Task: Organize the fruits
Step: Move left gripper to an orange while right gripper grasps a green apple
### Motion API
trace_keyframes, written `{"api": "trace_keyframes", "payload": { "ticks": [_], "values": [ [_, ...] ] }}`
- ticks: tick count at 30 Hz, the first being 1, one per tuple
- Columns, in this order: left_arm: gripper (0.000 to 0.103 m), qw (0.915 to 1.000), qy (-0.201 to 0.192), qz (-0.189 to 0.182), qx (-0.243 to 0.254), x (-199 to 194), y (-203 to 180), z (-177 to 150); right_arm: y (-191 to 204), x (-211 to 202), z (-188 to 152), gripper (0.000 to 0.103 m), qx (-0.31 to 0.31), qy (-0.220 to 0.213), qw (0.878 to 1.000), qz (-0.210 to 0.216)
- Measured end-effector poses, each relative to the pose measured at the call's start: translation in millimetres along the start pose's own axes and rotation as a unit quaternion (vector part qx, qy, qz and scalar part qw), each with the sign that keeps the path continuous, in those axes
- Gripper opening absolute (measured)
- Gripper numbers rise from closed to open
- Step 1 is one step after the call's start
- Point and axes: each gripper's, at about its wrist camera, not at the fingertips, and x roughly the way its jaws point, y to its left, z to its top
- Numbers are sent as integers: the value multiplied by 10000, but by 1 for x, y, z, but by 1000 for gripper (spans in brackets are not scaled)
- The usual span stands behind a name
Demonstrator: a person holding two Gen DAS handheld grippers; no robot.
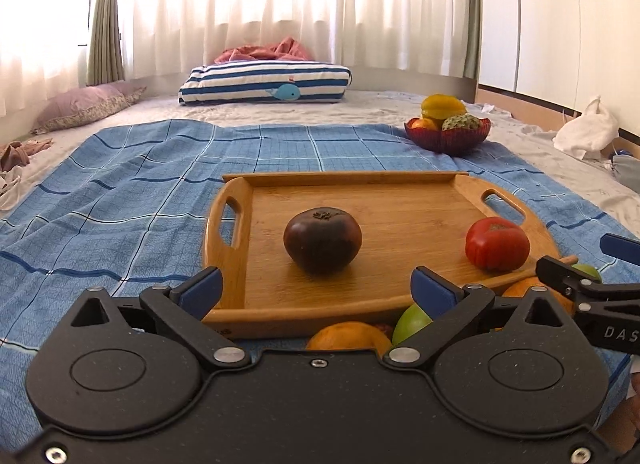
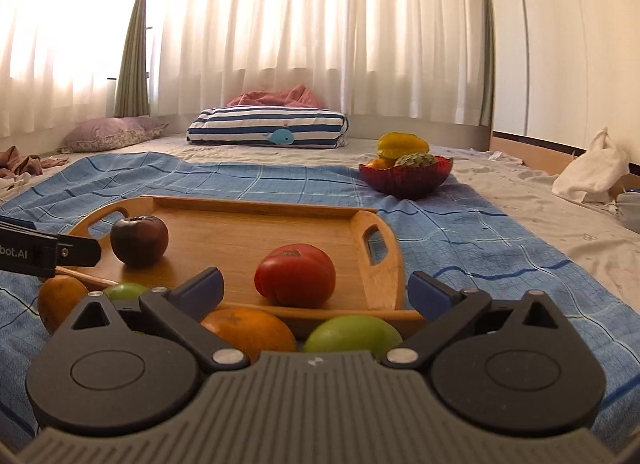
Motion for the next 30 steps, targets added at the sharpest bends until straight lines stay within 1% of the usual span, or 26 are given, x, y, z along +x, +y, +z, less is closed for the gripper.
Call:
{"api": "trace_keyframes", "payload": {
  "ticks": [4,10,15,17,20,23,25,26,27,29,30],
  "values": [
    [101,9999,128,18,-27,2,0,-11,-4,-5,-7,103,57,-85,9998,-159],
    [101,9998,105,137,14,-2,-3,-23,-6,-15,-16,103,-18,-249,9983,-525],
    [101,9996,48,267,-94,-6,-3,-30,-10,-23,-20,92,106,-393,9947,-945],
    [101,9996,63,260,-129,-6,-3,-31,-12,-22,-22,89,126,-362,9934,-1079],
    [101,9993,28,288,-217,-8,-3,-35,-16,-19,-25,86,288,-228,9929,-1135],
    [94,9988,-37,323,-380,-11,0,-37,-20,-20,-26,85,496,-213,9927,-1080],
    [83,9986,-63,259,-455,-14,1,-36,-21,-21,-25,84,571,-248,9914,-1147],
    [80,9987,-45,205,-467,-14,2,-36,-23,-23,-25,84,634,-292,9899,-1230],
    [74,9987,-31,157,-474,-16,2,-36,-25,-24,-25,84,695,-329,9885,-1299],
    [67,9987,-42,102,-492,-18,2,-35,-29,-27,-24,84,763,-344,9874,-1346],
    [59,9988,-45,62,-477,-19,1,-34,-31,-27,-24,84,758,-324,9875,-1346]
  ]
}}
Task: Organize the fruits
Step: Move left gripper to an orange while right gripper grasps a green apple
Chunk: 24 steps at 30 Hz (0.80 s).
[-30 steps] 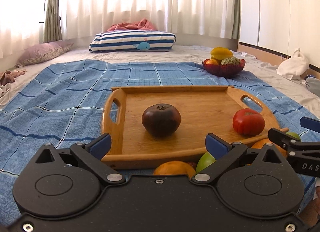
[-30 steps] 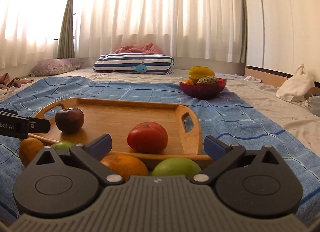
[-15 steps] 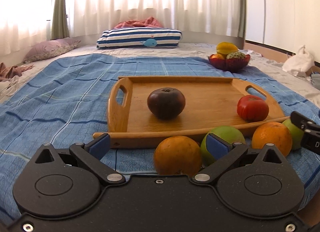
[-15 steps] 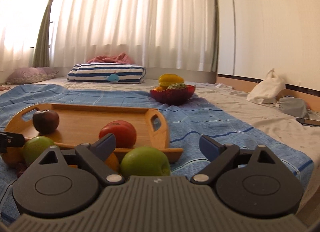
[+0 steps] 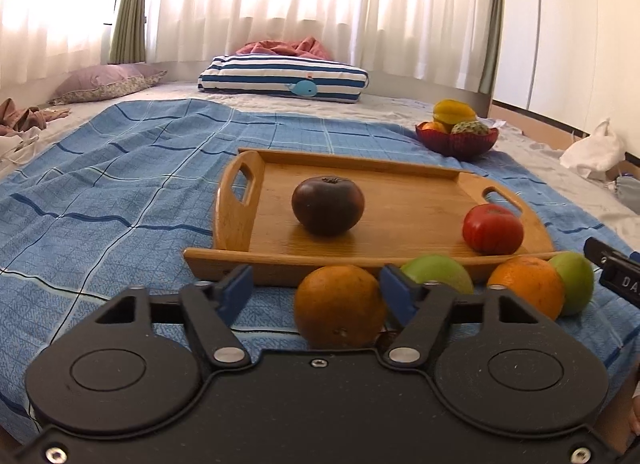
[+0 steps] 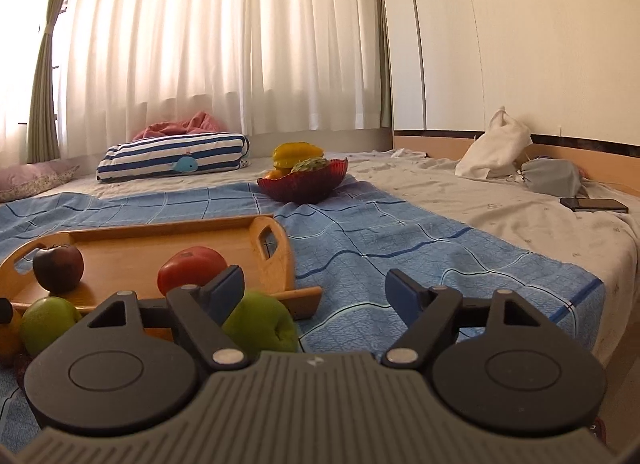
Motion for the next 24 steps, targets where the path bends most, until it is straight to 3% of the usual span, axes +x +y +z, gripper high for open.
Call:
{"api": "trace_keyframes", "payload": {
  "ticks": [7,16,24],
  "values": [
    [47,9997,82,-210,111,1,-10,-3,5,-3,-1,76,-168,89,9994,285],
    [48,9996,63,-162,232,5,-15,-5,15,8,-9,74,-65,525,9956,777],
    [54,9998,-2,-54,171,7,-14,-7,5,22,-9,74,417,780,9906,1047]
  ]
}}
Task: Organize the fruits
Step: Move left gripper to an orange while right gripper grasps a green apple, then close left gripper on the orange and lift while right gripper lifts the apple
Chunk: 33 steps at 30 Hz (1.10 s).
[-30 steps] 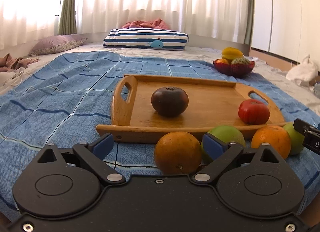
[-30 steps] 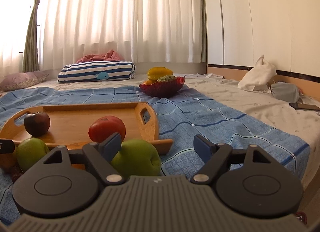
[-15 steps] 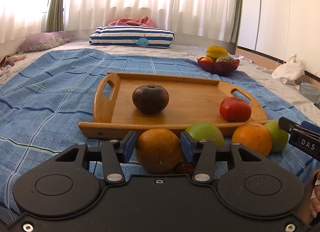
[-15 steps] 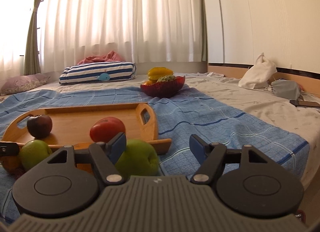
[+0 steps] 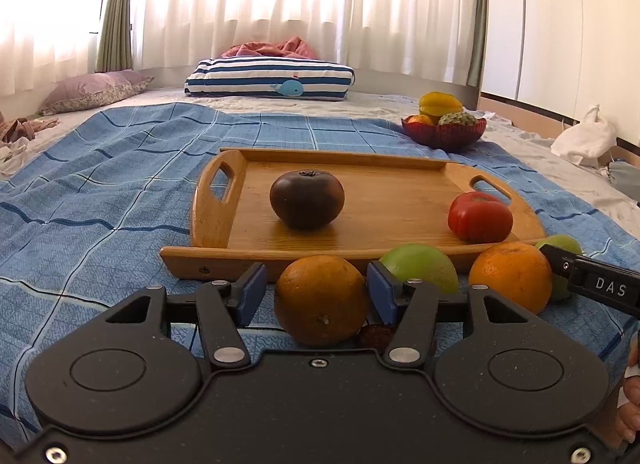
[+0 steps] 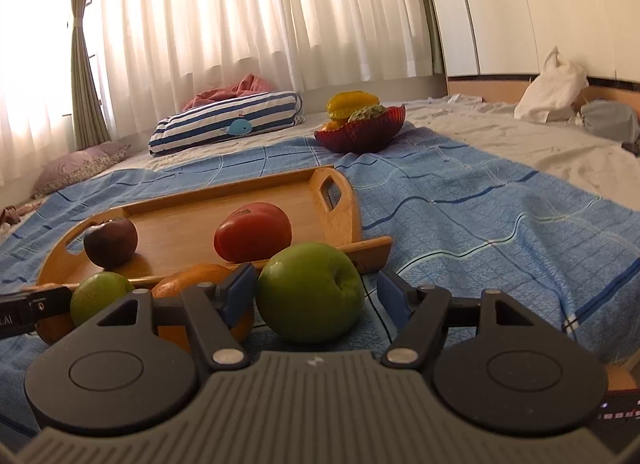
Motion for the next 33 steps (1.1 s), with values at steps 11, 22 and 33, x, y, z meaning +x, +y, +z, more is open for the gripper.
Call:
{"api": "trace_keyframes", "payload": {
  "ticks": [11,22,33],
  "values": [
    [50,9991,28,-207,-368,3,11,-1,-13,23,2,74,696,385,9965,258],
    [49,9996,54,-139,-223,3,5,1,-13,21,4,64,721,355,9964,271],
    [26,9995,-265,5,178,-3,-4,9,-11,11,5,64,532,290,9981,113]
  ]
}}
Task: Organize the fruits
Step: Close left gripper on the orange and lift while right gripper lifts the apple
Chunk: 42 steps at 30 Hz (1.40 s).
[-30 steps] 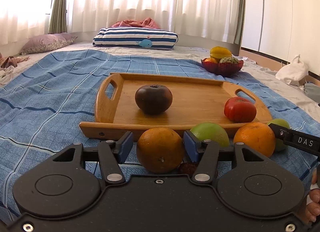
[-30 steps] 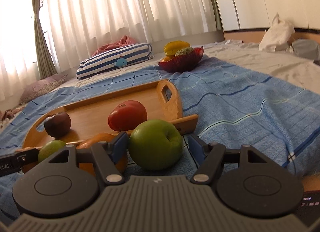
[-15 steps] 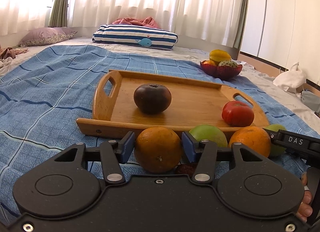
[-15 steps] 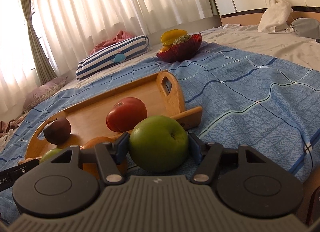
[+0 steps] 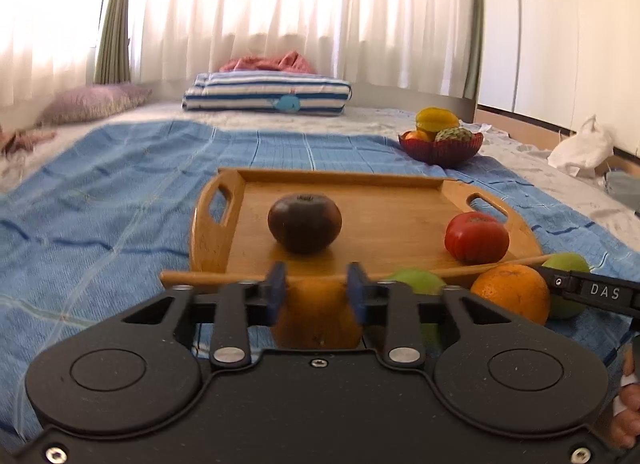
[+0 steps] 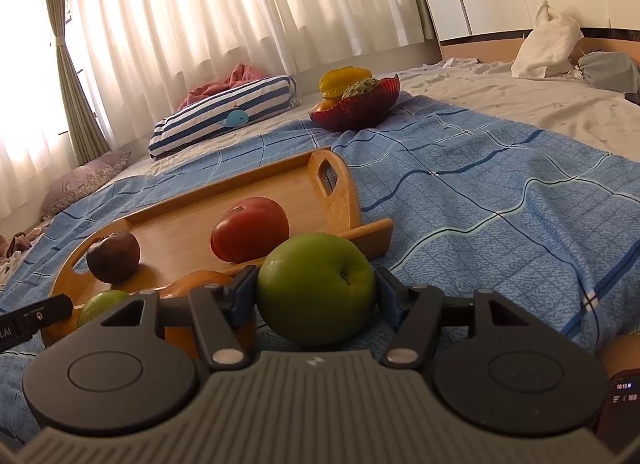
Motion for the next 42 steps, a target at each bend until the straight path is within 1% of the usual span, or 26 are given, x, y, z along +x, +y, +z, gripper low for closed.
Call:
{"api": "trace_keyframes", "payload": {
  "ticks": [2,5,7,9,12,14,16,18,22,26,29,30,37,42],
  "values": [
    [27,9999,-28,82,121,0,-3,1,0,0,0,64,-16,1,10000,-36],
    [31,9999,-28,113,58,0,-3,-2,0,-2,0,64,-24,-4,10000,-57],
    [41,9999,-37,148,12,-2,-2,-3,2,-3,-1,64,-77,-18,9999,-90],
    [42,9999,-49,165,-6,-3,0,-5,3,-5,-1,64,-147,-40,9998,-133],
    [49,9999,-35,152,-60,-5,1,-8,4,-6,-1,65,-199,-53,9996,-166],
    [50,9998,-16,132,-155,-8,1,-9,3,-7,-1,65,-193,-60,9996,-182],
    [59,9995,-46,121,-271,-12,2,-11,2,-7,-1,65,-184,-61,9996,-203],
    [64,9995,-35,118,-275,-12,3,-14,2,-7,-1,65,-190,-65,9995,-225],
    [64,9994,151,220,-215,-6,2,-19,2,-7,0,65,-213,-79,9994,-252],
    [63,9995,132,184,-232,-1,2,-18,1,-6,0,65,-218,-69,9994,-266],
    [57,9997,95,136,-178,3,1,-17,2,-6,0,65,-217,-71,9994,-267],
    [50,9997,101,75,-216,5,2,-17,2,-6,0,65,-216,-72,9994,-268],
    [51,9970,195,-240,-709,9,17,-18,2,-6,0,65,-212,-68,9994,-269],
    [51,9918,314,-357,-1188,15,28,-21,2,-6,0,65,-222,-54,9994,-262]
  ]
}}
